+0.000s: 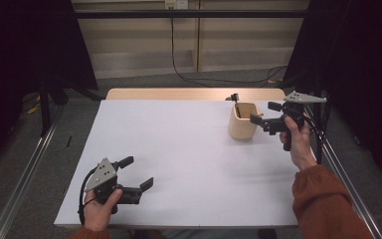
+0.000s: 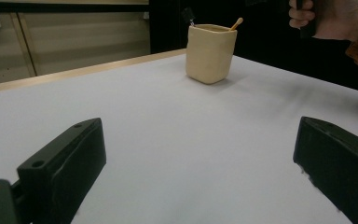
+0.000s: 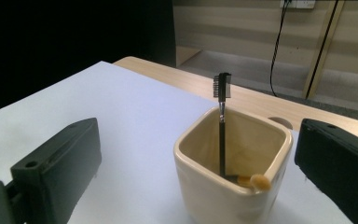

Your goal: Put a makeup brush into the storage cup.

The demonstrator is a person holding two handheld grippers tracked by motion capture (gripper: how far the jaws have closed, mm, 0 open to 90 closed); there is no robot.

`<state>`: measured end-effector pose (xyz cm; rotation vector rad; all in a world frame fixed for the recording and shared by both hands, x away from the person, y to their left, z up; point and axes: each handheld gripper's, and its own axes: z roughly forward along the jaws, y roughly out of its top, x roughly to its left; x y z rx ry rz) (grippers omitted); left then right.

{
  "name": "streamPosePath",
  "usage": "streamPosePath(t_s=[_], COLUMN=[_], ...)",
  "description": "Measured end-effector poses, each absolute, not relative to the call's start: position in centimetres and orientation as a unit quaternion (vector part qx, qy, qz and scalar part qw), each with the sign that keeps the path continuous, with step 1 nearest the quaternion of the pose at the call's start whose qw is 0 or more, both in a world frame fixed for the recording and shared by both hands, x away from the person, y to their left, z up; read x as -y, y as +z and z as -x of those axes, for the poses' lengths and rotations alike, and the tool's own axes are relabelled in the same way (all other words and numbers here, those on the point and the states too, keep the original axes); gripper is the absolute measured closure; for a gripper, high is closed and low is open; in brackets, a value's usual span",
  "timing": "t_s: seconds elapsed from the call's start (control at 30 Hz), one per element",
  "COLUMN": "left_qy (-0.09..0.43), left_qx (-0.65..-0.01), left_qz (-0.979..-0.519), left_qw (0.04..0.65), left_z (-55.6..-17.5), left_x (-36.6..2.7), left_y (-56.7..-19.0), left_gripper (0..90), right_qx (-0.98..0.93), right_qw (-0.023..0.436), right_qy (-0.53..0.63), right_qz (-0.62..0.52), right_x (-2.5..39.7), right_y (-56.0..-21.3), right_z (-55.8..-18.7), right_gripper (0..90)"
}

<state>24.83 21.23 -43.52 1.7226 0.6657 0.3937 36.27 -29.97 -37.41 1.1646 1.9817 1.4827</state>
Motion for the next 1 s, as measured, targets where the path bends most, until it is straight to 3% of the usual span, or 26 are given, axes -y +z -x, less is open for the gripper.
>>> streamPosePath(t_s=[1.0], left_qy=[0.184], left_qx=[-0.294], left_qz=[-0.729], left_qw=[0.590], left_z=[-24.6], left_x=[-21.9], left_y=[-43.3], left_gripper=[2.0], right_qx=[-0.693], right_qw=[0.233], right_qy=[0.540], right_qz=[-0.416], right_x=[30.9], right_y=[-38.4], right_z=[-29.9], right_gripper=[0.9])
